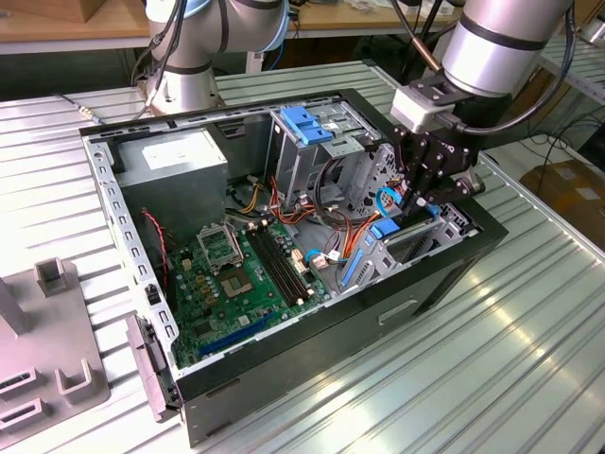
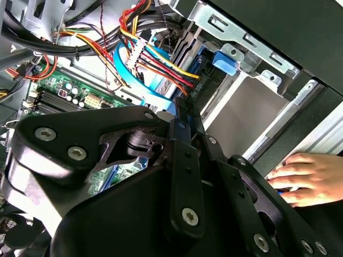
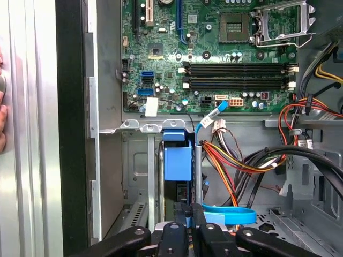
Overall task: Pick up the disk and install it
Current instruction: 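Insert the second disk wire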
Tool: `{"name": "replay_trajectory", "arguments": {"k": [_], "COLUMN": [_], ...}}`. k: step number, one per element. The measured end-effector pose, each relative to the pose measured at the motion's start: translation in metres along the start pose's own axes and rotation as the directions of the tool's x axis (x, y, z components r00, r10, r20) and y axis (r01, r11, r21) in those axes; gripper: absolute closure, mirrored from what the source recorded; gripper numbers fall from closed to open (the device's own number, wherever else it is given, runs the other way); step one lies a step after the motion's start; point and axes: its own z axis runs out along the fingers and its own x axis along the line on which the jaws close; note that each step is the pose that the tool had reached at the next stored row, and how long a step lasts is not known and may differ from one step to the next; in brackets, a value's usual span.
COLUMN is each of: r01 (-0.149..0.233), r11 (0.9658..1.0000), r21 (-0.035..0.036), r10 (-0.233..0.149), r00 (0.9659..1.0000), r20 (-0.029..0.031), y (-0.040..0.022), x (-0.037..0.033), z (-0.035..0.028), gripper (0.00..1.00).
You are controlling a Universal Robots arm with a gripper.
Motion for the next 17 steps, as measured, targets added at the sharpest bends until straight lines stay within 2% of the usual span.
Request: {"name": "replay_trajectory", "arguments": {"k": [5,9,14,15,16,17], "r01": [0.0,0.0,0.0,0.0,0.0,0.0], "r11": [1.0,1.0,1.0,1.0,1.0,1.0], "r21": [0.0,-0.0003,-0.0001,0.0003,0.0012,0.0012], "r10": [0.0,0.0,0.0,0.0,0.0,0.0], "r00": [1.0,1.0,1.0,1.0,1.0,1.0], "r20": [0.0009,0.0003,0.0017,0.0015,0.0011,0.0013], "y": [0.0,0.0002,0.0001,0.0001,0.0,0.0], "x": [0.0002,0.0002,0.0004,0.0005,0.0007,0.0008], "z": [0.0014,0.0054,0.0061,0.0058,0.0011,-0.0014], "gripper": [0.84,0.84,0.83,0.83,0.76,0.76]}}
